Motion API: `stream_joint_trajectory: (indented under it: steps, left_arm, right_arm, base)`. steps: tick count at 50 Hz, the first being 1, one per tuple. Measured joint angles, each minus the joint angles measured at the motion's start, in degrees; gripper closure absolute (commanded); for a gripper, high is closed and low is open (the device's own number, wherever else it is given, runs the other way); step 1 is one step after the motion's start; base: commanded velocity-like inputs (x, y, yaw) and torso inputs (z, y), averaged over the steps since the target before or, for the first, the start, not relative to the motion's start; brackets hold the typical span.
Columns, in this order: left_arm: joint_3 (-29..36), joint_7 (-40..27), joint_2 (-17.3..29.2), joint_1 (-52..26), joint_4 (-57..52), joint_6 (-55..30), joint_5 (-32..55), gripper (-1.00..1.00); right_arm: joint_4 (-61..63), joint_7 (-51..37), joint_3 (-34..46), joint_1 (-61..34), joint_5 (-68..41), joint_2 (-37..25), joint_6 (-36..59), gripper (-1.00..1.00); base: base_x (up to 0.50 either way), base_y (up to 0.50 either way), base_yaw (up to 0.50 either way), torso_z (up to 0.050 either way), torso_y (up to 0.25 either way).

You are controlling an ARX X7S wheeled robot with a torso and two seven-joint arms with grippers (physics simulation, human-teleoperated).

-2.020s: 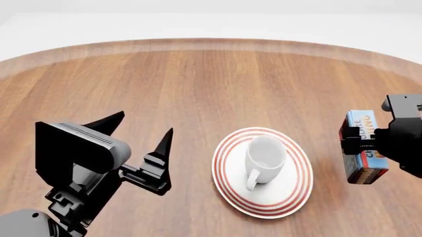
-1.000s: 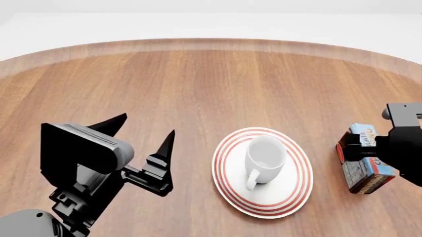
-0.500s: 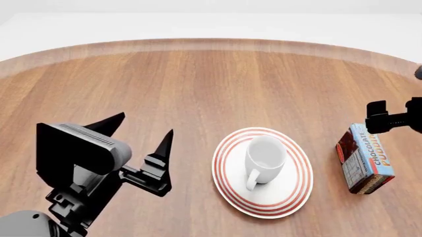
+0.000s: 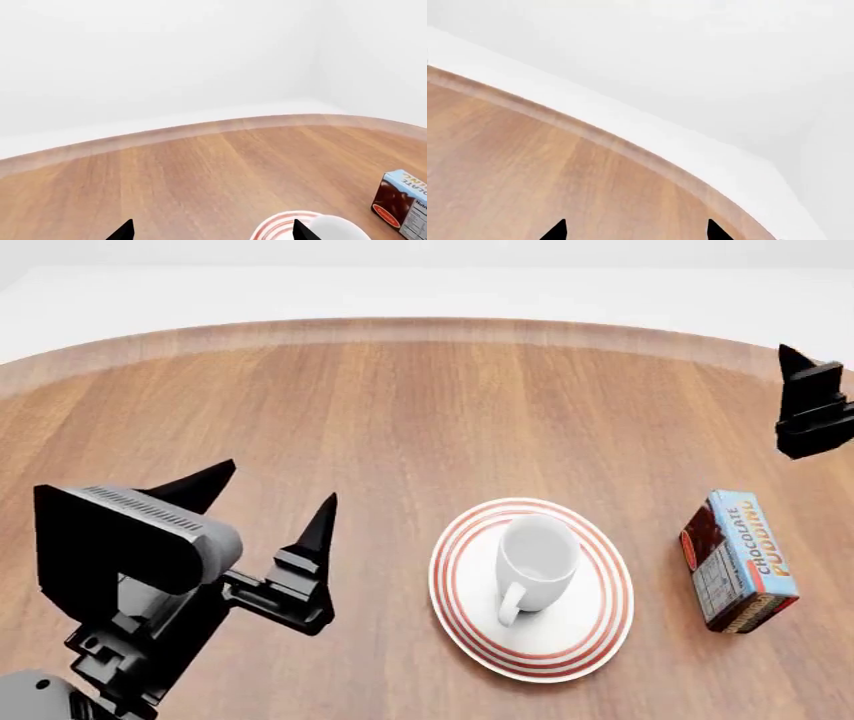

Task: Pick up the white mug and put it on the plate, and put the chocolate pudding to the right of the plate.

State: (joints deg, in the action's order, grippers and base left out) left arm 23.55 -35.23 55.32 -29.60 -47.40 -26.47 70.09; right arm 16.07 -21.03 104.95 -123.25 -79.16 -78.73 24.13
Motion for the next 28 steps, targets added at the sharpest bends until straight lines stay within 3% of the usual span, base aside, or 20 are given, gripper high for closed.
stream_joint_trajectory:
  steps: [12,28]
  left_arm:
    - [-2.9,-1.8,3.3,1.7,-2.9,2.0,1.4,-1.00]
    - [-8.8,-4.5,9.2,8.3,-6.5,7.1,1.0,-1.00]
  right_arm:
    - [14.1,-7.1,-2.9,-2.3,0.8,-8.3,-3.6,-1.00]
    - [24.4,-19.4,-0.4,1.9,5.6,-11.3,-17.1,-1.00]
  base:
    - [0.00,0.00,0.00,0.000,0.000]
    - [0.00,0.00,0.00,0.000,0.000]
